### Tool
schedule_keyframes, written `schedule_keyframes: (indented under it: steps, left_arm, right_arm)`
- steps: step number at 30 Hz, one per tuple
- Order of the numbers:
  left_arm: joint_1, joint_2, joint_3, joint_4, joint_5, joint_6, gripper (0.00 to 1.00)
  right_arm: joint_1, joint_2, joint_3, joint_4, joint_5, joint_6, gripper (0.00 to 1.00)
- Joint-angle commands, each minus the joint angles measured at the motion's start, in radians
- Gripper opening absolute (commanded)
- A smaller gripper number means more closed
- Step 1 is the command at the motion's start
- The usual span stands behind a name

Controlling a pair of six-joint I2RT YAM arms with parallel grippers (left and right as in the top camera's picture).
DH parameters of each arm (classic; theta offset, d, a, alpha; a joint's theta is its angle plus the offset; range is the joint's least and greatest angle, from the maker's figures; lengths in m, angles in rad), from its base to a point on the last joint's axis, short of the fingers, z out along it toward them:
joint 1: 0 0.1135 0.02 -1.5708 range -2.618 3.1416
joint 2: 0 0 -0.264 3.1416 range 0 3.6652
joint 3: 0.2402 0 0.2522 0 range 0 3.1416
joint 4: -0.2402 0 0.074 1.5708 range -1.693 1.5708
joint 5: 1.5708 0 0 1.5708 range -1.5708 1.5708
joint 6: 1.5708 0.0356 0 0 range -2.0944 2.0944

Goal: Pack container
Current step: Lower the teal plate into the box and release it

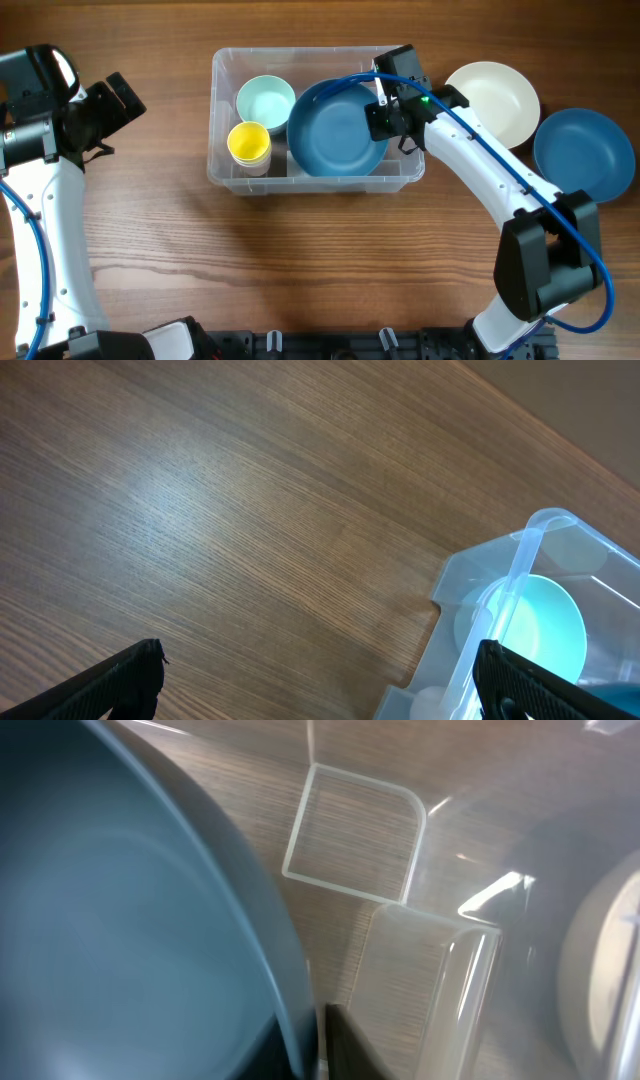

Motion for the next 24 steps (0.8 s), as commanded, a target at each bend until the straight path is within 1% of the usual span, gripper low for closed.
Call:
schedule_keyframes:
  steps: [1, 2, 3, 4, 9, 14, 19, 21, 22, 23, 24]
  left_arm:
    - [0.005, -0.014, 0.014, -0.001, 0.011, -0.013, 1.0]
    - [0.005, -0.014, 0.014, -0.001, 0.011, -0.013, 1.0]
    - [0.005, -0.014, 0.014, -0.001, 0.012, -0.013, 1.0]
    - [0.005, -0.014, 0.014, -0.001, 0.012, -0.013, 1.0]
    - [0.005, -0.014, 0.014, -0.001, 0.012, -0.013, 1.0]
    - [0.005, -0.014, 0.014, -0.001, 0.011, -0.013, 1.0]
    - [0.005, -0.014, 0.014, -0.001, 0.011, -0.013, 1.0]
    - [0.005, -0.014, 0.014, -0.001, 0.012, -0.013, 1.0]
    - [0.005, -0.014, 0.014, -0.001, 0.012, -0.013, 1.0]
    - [0.005, -0.014, 0.014, -0.001, 0.012, -0.013, 1.0]
    - [0.005, -0.014, 0.014, -0.001, 0.012, -0.013, 1.0]
  right_arm:
    - [0.001, 0.002, 0.024, 0.007, 0.006, 0.009, 0.35]
    - [0.001, 0.001, 0.024, 0.01, 0.005, 0.012, 0.43]
    - [0.001, -0.002, 0.024, 0.015, 0.0, 0.011, 0.46]
    - [0.001, -0.005, 0.024, 0.018, -0.002, 0.011, 0.47]
    - [0.0, -0.053, 0.039, 0.0, -0.014, 0.036, 0.47]
    - [0.0, -0.149, 0.065, -0.073, -0.027, 0.042, 0.46]
    - [-0.011, -0.311, 0.069, -0.164, 0.164, 0.202, 0.45]
    - [-0.039, -0.377, 0.069, -0.214, 0.204, 0.268, 0.46]
    - [-0.063, -0.406, 0.069, -0.242, 0.206, 0.298, 0.46]
    - [-0.129, -0.457, 0.069, -0.303, 0.199, 0.354, 0.45]
    - [-0.217, -0.49, 0.069, -0.354, 0.169, 0.373, 0.43]
